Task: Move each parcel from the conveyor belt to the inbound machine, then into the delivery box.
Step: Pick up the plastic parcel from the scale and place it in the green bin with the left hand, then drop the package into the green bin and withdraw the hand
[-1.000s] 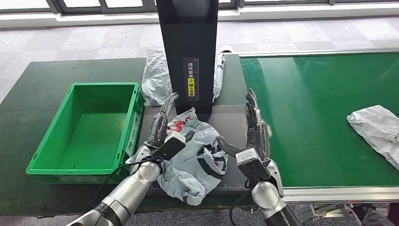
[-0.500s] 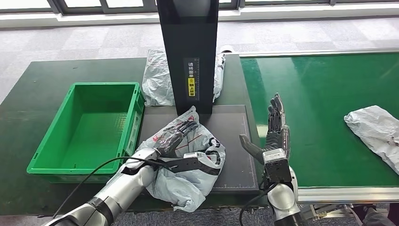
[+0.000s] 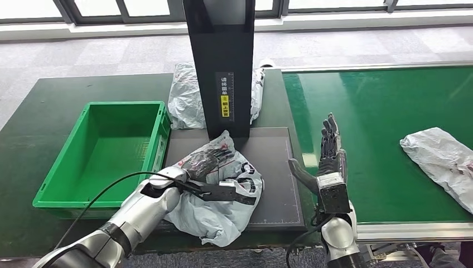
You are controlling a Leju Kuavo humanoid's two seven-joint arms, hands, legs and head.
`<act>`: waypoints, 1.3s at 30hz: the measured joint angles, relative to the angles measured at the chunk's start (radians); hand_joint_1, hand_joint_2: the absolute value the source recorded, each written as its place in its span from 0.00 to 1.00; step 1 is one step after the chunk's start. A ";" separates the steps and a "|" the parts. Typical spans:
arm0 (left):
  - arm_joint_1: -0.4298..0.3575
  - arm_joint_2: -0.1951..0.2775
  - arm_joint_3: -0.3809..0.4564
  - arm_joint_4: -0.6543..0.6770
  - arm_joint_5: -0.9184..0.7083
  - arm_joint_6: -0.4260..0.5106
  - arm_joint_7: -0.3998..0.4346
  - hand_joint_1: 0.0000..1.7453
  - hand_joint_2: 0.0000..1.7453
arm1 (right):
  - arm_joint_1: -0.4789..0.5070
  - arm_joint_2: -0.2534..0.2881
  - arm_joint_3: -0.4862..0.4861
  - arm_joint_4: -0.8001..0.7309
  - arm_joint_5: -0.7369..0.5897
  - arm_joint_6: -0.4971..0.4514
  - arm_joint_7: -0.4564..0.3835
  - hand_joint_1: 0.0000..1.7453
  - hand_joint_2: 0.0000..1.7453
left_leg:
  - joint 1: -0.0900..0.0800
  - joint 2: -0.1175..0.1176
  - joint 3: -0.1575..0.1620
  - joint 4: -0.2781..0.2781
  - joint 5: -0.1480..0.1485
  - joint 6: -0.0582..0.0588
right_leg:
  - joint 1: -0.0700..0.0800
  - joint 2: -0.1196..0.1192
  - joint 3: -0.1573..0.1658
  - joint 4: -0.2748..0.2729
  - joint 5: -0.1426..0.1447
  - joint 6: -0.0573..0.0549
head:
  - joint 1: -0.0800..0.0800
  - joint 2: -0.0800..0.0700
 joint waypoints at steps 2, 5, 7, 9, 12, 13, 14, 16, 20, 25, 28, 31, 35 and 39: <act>0.004 0.018 0.000 -0.021 0.003 -0.045 -0.036 1.00 1.00 | 0.000 0.006 -0.006 0.001 0.003 0.012 0.019 0.00 1.00 | 0.000 0.001 0.005 -0.001 -0.001 0.000 | 0.000 0.001 0.003 0.000 -0.001 -0.001 | 0.000 0.000; 0.010 0.030 0.002 -0.058 0.035 -0.048 -0.084 1.00 1.00 | 0.008 0.018 -0.023 -0.012 0.007 0.021 0.049 0.00 1.00 | 0.000 0.001 0.008 -0.001 0.001 -0.002 | 0.000 0.002 0.003 0.000 -0.002 -0.001 | 0.000 0.000; 0.015 0.030 0.010 -0.088 0.073 -0.016 -0.109 1.00 1.00 | 0.023 0.028 -0.037 -0.036 0.013 0.025 0.069 0.00 1.00 | 0.001 0.000 0.010 -0.001 0.003 -0.003 | 0.000 0.001 -0.001 0.001 0.000 -0.002 | 0.000 0.000; 0.022 0.027 0.028 -0.124 0.114 0.025 -0.116 1.00 1.00 | 0.045 0.038 -0.051 -0.066 0.021 0.028 0.084 0.00 1.00 | 0.001 0.000 0.008 -0.001 0.006 -0.004 | 0.001 0.001 -0.005 0.001 0.001 -0.003 | 0.000 0.000; 0.025 0.025 0.062 -0.186 0.157 0.062 -0.107 1.00 1.00 | 0.074 0.048 -0.070 -0.103 0.028 0.038 0.098 0.00 1.00 | 0.001 0.000 0.003 -0.001 0.006 -0.005 | 0.001 0.002 -0.010 0.002 0.001 -0.003 | 0.000 0.000; 0.026 0.024 0.074 -0.206 0.167 0.067 -0.105 1.00 1.00 | 0.082 0.050 -0.075 -0.112 0.029 0.042 0.100 0.00 1.00 | 0.001 0.000 0.002 -0.001 0.006 -0.005 | 0.001 0.002 -0.011 0.002 0.001 -0.003 | 0.000 0.000; 0.027 0.024 0.084 -0.225 0.173 0.069 -0.104 1.00 1.00 | 0.088 0.051 -0.080 -0.118 0.029 0.044 0.100 0.00 1.00 | 0.000 0.000 0.001 -0.001 0.006 -0.004 | 0.001 0.001 -0.011 0.002 0.001 -0.003 | 0.000 0.000; 0.031 0.025 0.099 -0.253 0.178 0.071 -0.103 1.00 1.00 | 0.098 0.052 -0.085 -0.128 0.029 0.046 0.100 0.00 1.00 | 0.000 0.000 0.000 0.000 0.005 -0.004 | 0.001 0.002 -0.012 0.001 0.001 -0.003 | 0.000 0.000; 0.044 0.025 0.116 -0.287 0.185 0.091 -0.103 1.00 1.00 | 0.106 0.053 -0.091 -0.138 0.028 0.046 0.100 0.00 1.00 | 0.000 0.000 -0.002 0.000 0.005 -0.003 | 0.001 0.002 -0.014 0.001 0.001 -0.003 | 0.000 0.000; 0.072 0.024 0.161 -0.371 0.136 0.339 -0.025 1.00 1.00 | 0.135 0.057 -0.102 -0.158 0.017 0.044 0.110 0.00 1.00 | 0.000 0.000 -0.004 0.000 0.004 -0.003 | 0.001 0.001 -0.016 0.001 0.001 -0.003 | 0.000 0.000; 0.084 0.035 0.240 -0.450 -0.019 0.658 0.104 1.00 1.00 | 0.157 0.063 -0.102 -0.163 0.000 0.040 0.117 0.00 1.00 | 0.001 0.002 -0.006 0.000 0.004 -0.004 | 0.002 0.003 -0.018 0.001 0.001 -0.003 | 0.000 0.000; 0.083 0.057 0.332 -0.507 -0.112 0.775 0.150 1.00 1.00 | 0.167 0.066 -0.102 -0.163 -0.008 0.026 0.114 0.00 1.00 | 0.001 0.002 -0.006 0.000 0.004 -0.004 | 0.002 0.004 -0.019 0.002 0.001 -0.003 | 0.000 0.000; 0.083 0.107 0.460 -0.512 -0.236 0.792 0.244 1.00 1.00 | 0.169 0.066 -0.102 -0.163 -0.014 0.015 0.116 0.00 1.00 | 0.002 0.003 -0.006 -0.001 0.005 -0.006 | 0.003 0.005 -0.020 0.002 0.001 -0.004 | 0.000 0.000; 0.083 0.146 0.564 -0.496 -0.251 0.812 0.255 1.00 1.00 | 0.170 0.065 -0.102 -0.163 -0.015 0.009 0.117 0.00 1.00 | 0.002 0.004 -0.007 -0.001 0.005 -0.007 | 0.003 0.007 -0.021 0.002 0.002 -0.005 | 0.000 0.000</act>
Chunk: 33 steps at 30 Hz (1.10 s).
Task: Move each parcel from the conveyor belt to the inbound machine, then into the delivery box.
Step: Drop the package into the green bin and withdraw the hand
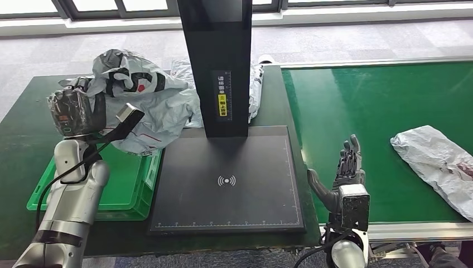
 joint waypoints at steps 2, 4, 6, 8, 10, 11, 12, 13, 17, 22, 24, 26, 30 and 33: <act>0.000 0.020 0.046 0.013 -0.007 0.008 0.017 1.00 1.00 | 0.000 0.000 0.000 0.000 0.000 0.000 0.002 0.00 1.00 | 0.000 0.000 0.000 0.000 0.000 0.000 | 0.000 0.000 0.000 0.000 0.000 0.000 | 0.000 0.000; 0.000 0.046 0.095 0.037 -0.019 0.009 0.036 1.00 1.00 | 0.002 0.000 0.000 0.000 -0.001 0.000 0.008 0.00 1.00 | 0.000 0.000 0.000 0.000 0.000 0.000 | 0.000 0.001 -0.001 0.000 0.000 0.000 | 0.000 0.000; 0.000 0.074 0.144 0.076 -0.049 -0.004 0.066 1.00 1.00 | 0.002 -0.001 0.000 0.000 -0.001 0.001 0.013 0.00 1.00 | 0.000 0.001 0.000 0.000 0.000 -0.001 | 0.000 0.002 -0.001 0.000 0.000 0.000 | 0.000 0.000; -0.003 0.100 0.187 0.130 -0.087 -0.045 0.098 1.00 1.00 | 0.002 -0.001 0.000 0.000 -0.002 0.003 0.016 0.00 1.00 | 0.000 0.001 0.000 0.000 0.000 -0.001 | 0.000 0.002 -0.002 0.000 0.000 0.000 | 0.000 0.000; -0.008 0.120 0.217 0.190 -0.117 -0.087 0.120 1.00 1.00 | 0.002 -0.001 0.000 0.000 -0.002 0.003 0.017 0.00 1.00 | 0.000 0.000 -0.001 0.000 0.000 -0.001 | 0.001 0.001 -0.002 0.000 0.000 0.000 | 0.000 0.000; -0.011 0.128 0.227 0.218 -0.126 -0.098 0.126 1.00 1.00 | 0.002 -0.002 0.000 0.000 -0.002 0.003 0.017 0.00 1.00 | 0.000 0.000 -0.001 0.000 0.000 -0.001 | 0.001 0.001 -0.002 0.000 0.000 0.000 | 0.000 0.000; -0.014 0.133 0.234 0.243 -0.134 -0.103 0.131 1.00 1.00 | 0.002 -0.002 0.000 0.001 -0.001 0.003 0.017 0.00 1.00 | 0.001 0.000 -0.001 0.000 0.000 -0.001 | 0.001 0.001 -0.002 0.000 0.000 0.000 | 0.000 0.000; -0.019 0.137 0.238 0.264 -0.141 -0.111 0.138 0.89 1.00 | 0.002 -0.002 0.000 0.001 -0.001 0.004 0.017 0.00 1.00 | 0.001 0.000 -0.001 0.000 0.000 -0.001 | 0.001 0.001 -0.002 0.000 0.000 0.000 | 0.000 0.000; -0.061 0.150 0.244 0.365 -0.162 -0.215 0.165 0.00 1.00 | 0.002 -0.005 0.000 0.006 0.001 0.014 0.017 0.00 1.00 | 0.000 0.000 -0.001 0.001 0.000 -0.001 | 0.000 0.001 -0.001 0.000 0.000 0.000 | 0.000 0.000; -0.115 0.152 0.244 0.488 -0.162 -0.316 0.141 0.00 1.00 | 0.003 -0.015 0.000 0.013 0.001 0.020 0.017 0.00 1.00 | 0.000 -0.001 -0.001 0.001 0.000 -0.001 | 0.000 0.000 -0.001 -0.001 0.000 0.000 | 0.000 0.000; -0.133 0.147 0.244 0.518 -0.124 -0.352 0.096 0.00 1.00 | 0.006 -0.019 0.000 0.014 0.001 0.020 0.018 0.00 1.00 | 0.000 -0.001 -0.001 0.001 0.000 -0.001 | 0.000 0.000 -0.001 -0.001 0.000 0.000 | 0.000 0.000; -0.150 0.135 0.244 0.538 -0.037 -0.414 0.001 0.00 1.00 | 0.013 -0.022 0.000 0.014 0.008 0.024 0.024 0.00 1.00 | 0.000 -0.002 -0.001 0.001 0.000 -0.001 | 0.000 -0.002 -0.001 -0.001 0.000 0.000 | 0.000 0.000; -0.159 0.093 0.243 0.526 0.128 -0.446 -0.142 0.00 1.00 | 0.034 -0.025 0.000 0.011 0.037 0.031 0.043 0.00 1.00 | 0.000 -0.004 -0.002 0.001 0.000 -0.001 | 0.000 -0.003 0.000 0.000 0.000 0.000 | 0.000 0.000; -0.154 0.069 0.238 0.475 0.231 -0.418 -0.186 0.00 1.00 | 0.046 -0.025 0.000 0.005 0.047 0.032 0.057 0.00 1.00 | 0.000 -0.001 -0.002 0.002 0.000 -0.001 | 0.000 -0.002 -0.001 0.000 0.000 0.000 | 0.000 0.000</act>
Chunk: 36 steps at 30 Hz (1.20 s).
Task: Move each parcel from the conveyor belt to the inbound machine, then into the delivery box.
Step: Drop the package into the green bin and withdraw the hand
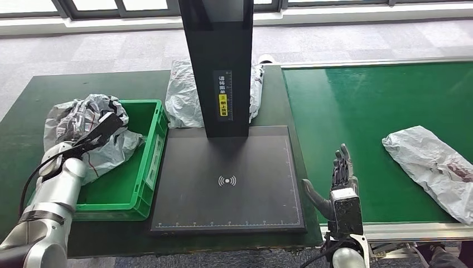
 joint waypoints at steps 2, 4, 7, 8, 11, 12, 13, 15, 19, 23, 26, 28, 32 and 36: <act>0.009 -0.014 -0.002 -0.057 0.116 0.070 -0.054 0.00 1.00 | 0.004 0.000 0.000 -0.002 0.004 0.001 0.012 0.00 1.00 | 0.000 0.000 0.000 0.000 0.000 0.000 | 0.000 0.001 0.000 0.000 0.000 0.000 | 0.000 0.000; 0.019 -0.023 -0.010 -0.133 0.216 0.130 -0.075 0.00 1.00 | 0.005 0.000 0.000 -0.003 0.006 0.000 0.017 0.00 1.00 | 0.000 0.000 0.000 0.000 0.000 0.000 | 0.000 0.001 0.000 0.000 0.000 0.000 | 0.000 0.000; 0.034 -0.029 -0.025 -0.227 0.282 0.169 -0.071 0.00 0.25 | 0.008 0.000 0.000 -0.005 0.007 -0.002 0.017 0.00 0.50 | 0.000 -0.001 -0.001 0.000 0.000 0.000 | 0.000 0.000 0.000 0.000 0.000 0.000 | 0.000 0.000; 0.039 -0.031 -0.028 -0.249 0.301 0.188 -0.078 0.00 0.00 | 0.008 0.000 0.000 -0.006 0.008 -0.003 0.017 0.00 0.25 | 0.000 -0.001 -0.001 0.000 0.000 0.000 | 0.000 0.000 0.000 0.000 0.000 0.000 | 0.000 0.000; 0.055 -0.038 -0.030 -0.310 0.373 0.287 -0.125 0.00 0.00 | 0.008 0.000 0.000 -0.007 0.010 -0.010 0.018 0.00 0.00 | 0.000 0.000 -0.001 0.000 0.000 0.000 | 0.000 0.001 0.000 0.000 0.000 0.000 | 0.000 0.000; 0.059 -0.039 -0.031 -0.327 0.385 0.325 -0.135 0.00 0.00 | 0.008 0.000 0.000 -0.008 0.011 -0.013 0.020 0.00 0.00 | 0.000 0.000 -0.001 0.000 0.000 0.000 | 0.000 0.001 0.000 0.000 0.000 0.000 | 0.000 0.000; 0.063 -0.040 -0.032 -0.341 0.388 0.357 -0.140 0.00 0.00 | 0.008 0.000 0.000 -0.008 0.012 -0.016 0.021 0.00 0.00 | 0.000 0.000 -0.001 0.000 0.000 0.000 | 0.000 0.000 0.000 0.000 0.000 0.000 | 0.000 0.000; 0.073 -0.040 -0.037 -0.364 0.376 0.404 -0.136 0.00 0.00 | 0.008 0.000 0.000 -0.008 0.018 -0.018 0.025 0.00 0.00 | 0.000 -0.001 -0.001 0.000 0.000 0.000 | 0.000 0.000 0.000 0.000 0.000 0.000 | 0.000 0.000; 0.093 -0.041 -0.049 -0.389 0.367 0.432 -0.134 0.00 0.50 | 0.009 0.000 0.000 -0.011 0.031 -0.024 0.027 0.00 0.00 | 0.000 -0.002 -0.001 0.000 0.000 0.000 | 0.000 0.000 0.000 0.000 0.000 0.000 | 0.000 0.000; 0.108 -0.054 -0.077 -0.413 0.433 0.315 -0.166 0.00 1.00 | 0.010 0.000 0.000 -0.015 0.064 -0.040 0.027 0.00 0.00 | 0.000 -0.002 0.000 0.000 0.000 0.000 | 0.000 -0.001 0.000 0.000 0.000 0.000 | 0.000 0.000; 0.130 -0.085 -0.117 -0.441 0.490 0.224 -0.185 0.00 1.00 | 0.010 0.000 0.000 -0.019 0.089 -0.048 0.028 0.00 0.75 | 0.000 -0.003 -0.001 0.000 0.000 0.001 | 0.000 -0.002 0.001 0.000 0.000 0.000 | 0.000 0.000; 0.151 -0.108 -0.144 -0.464 0.575 0.130 -0.208 0.00 1.00 | 0.009 0.000 0.000 -0.021 0.108 -0.047 0.028 0.00 1.00 | -0.001 -0.001 0.000 0.001 -0.001 0.001 | -0.001 -0.001 0.001 0.000 0.000 0.000 | 0.000 0.000; 0.234 -0.182 -0.219 -0.534 0.793 -0.060 -0.268 0.00 1.00 | -0.005 0.005 0.003 -0.021 0.147 -0.021 0.027 0.00 1.00 | -0.002 -0.001 -0.001 0.001 -0.002 0.003 | -0.002 -0.001 0.001 -0.001 -0.001 0.001 | 0.000 0.000; 0.311 -0.248 -0.326 -0.570 0.845 -0.081 -0.288 0.00 1.00 | -0.042 0.021 0.011 -0.017 0.156 -0.012 0.025 0.00 1.00 | -0.002 -0.003 -0.002 0.001 -0.002 0.003 | -0.002 -0.002 0.001 -0.001 -0.001 0.002 | 0.000 0.000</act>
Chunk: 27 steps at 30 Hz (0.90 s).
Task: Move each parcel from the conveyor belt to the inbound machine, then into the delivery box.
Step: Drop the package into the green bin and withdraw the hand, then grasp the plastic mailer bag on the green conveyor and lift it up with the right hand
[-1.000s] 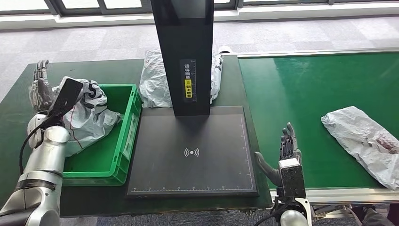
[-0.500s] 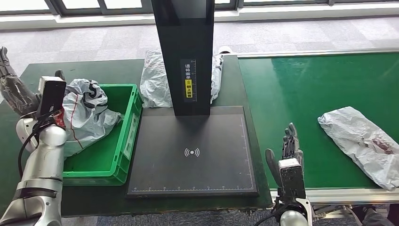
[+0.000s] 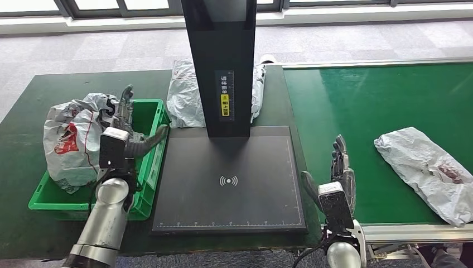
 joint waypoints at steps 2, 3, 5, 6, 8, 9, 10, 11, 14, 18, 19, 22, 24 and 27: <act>0.015 -0.016 -0.037 -0.008 0.012 0.001 0.000 0.00 1.00 | -0.009 0.005 0.001 0.002 -0.001 0.001 0.000 0.00 1.00 | 0.000 0.000 0.000 0.000 0.000 0.000 | 0.000 0.000 0.000 0.000 0.000 0.000 | 0.000 0.000; 0.019 -0.022 -0.049 -0.011 0.022 -0.003 0.001 0.00 1.00 | -0.011 0.007 0.001 0.004 -0.003 0.002 0.000 0.00 1.00 | 0.000 0.000 0.000 0.000 0.000 0.000 | 0.000 0.000 0.000 0.000 0.000 0.000 | 0.000 0.000; 0.023 -0.033 -0.067 -0.011 0.041 -0.016 0.008 0.00 1.00 | -0.018 0.010 0.002 0.007 -0.008 0.010 0.000 0.00 1.00 | 0.000 0.000 0.000 0.000 0.000 0.001 | -0.001 0.000 0.000 0.000 0.000 0.000 | 0.000 0.000; 0.024 -0.040 -0.076 -0.008 0.046 -0.021 0.010 0.00 1.00 | -0.024 0.013 0.004 0.010 -0.008 0.014 0.000 0.00 1.00 | 0.000 0.000 0.000 0.000 0.000 0.001 | -0.001 0.000 0.000 0.000 0.000 0.000 | 0.000 0.000; 0.023 -0.061 -0.101 0.011 0.039 -0.014 0.012 0.00 0.75 | -0.043 0.020 0.017 0.021 -0.008 0.017 0.000 0.00 1.00 | 0.001 0.000 0.000 0.000 0.000 0.000 | 0.000 -0.001 0.000 0.000 0.000 0.000 | 0.000 0.000; 0.018 -0.073 -0.118 0.028 0.024 -0.002 0.011 0.00 0.50 | -0.056 0.023 0.027 0.030 -0.008 0.018 0.000 0.00 1.00 | 0.001 -0.001 0.000 0.000 0.000 0.000 | 0.000 -0.002 0.000 0.000 0.000 0.000 | 0.000 0.000; 0.010 -0.085 -0.137 0.048 0.005 0.016 0.011 0.00 0.25 | -0.073 0.025 0.039 0.043 -0.009 0.017 0.003 0.00 1.00 | 0.001 -0.001 0.000 0.000 0.001 0.000 | 0.001 -0.002 0.000 0.000 0.000 0.000 | 0.000 0.000; -0.003 -0.096 -0.154 0.072 -0.015 0.038 0.012 0.00 0.00 | -0.093 0.026 0.050 0.060 -0.012 0.014 0.007 0.00 1.00 | 0.000 0.000 0.000 0.000 0.001 0.000 | 0.001 -0.001 0.000 0.000 0.001 0.000 | 0.000 0.000; -0.055 -0.125 -0.196 0.150 -0.059 0.091 0.014 0.00 0.00 | -0.163 0.026 0.077 0.124 -0.025 -0.005 0.018 0.00 1.00 | 0.000 0.000 0.000 0.001 0.002 0.001 | 0.000 -0.001 0.000 0.000 0.002 0.002 | 0.000 0.000; -0.092 -0.146 -0.225 0.218 -0.069 0.110 0.006 0.00 0.25 | -0.217 0.026 0.100 0.192 -0.033 -0.032 0.013 0.00 1.00 | 0.000 -0.001 0.000 0.001 0.002 0.002 | 0.000 -0.001 0.000 0.000 0.002 0.002 | 0.000 0.000; -0.096 -0.148 -0.228 0.229 -0.070 0.115 0.006 0.00 0.50 | -0.223 0.025 0.103 0.203 -0.024 -0.047 0.014 0.00 1.00 | 0.000 -0.001 0.000 0.001 0.002 0.002 | 0.000 -0.001 0.000 0.000 0.002 0.002 | 0.000 0.000; -0.103 -0.155 -0.230 0.256 -0.064 0.134 0.011 0.00 1.00 | -0.237 0.022 0.113 0.236 0.048 -0.142 0.036 0.00 1.00 | 0.000 -0.001 0.000 0.001 0.002 0.002 | 0.000 -0.001 0.000 0.000 0.002 0.002 | 0.000 0.000; -0.106 -0.158 -0.228 0.272 -0.060 0.158 0.015 0.00 1.00 | -0.245 0.019 0.115 0.262 0.116 -0.222 0.056 0.00 1.00 | 0.000 -0.001 -0.001 0.001 0.002 0.002 | 0.000 -0.001 0.000 0.000 0.002 0.002 | 0.000 0.000; -0.116 -0.158 -0.225 0.292 -0.067 0.190 0.020 0.00 1.00 | -0.252 0.009 0.114 0.297 0.171 -0.284 0.075 0.00 1.00 | 0.000 -0.001 -0.001 0.001 0.001 0.002 | 0.000 -0.001 0.000 0.000 0.002 0.002 | 0.000 0.000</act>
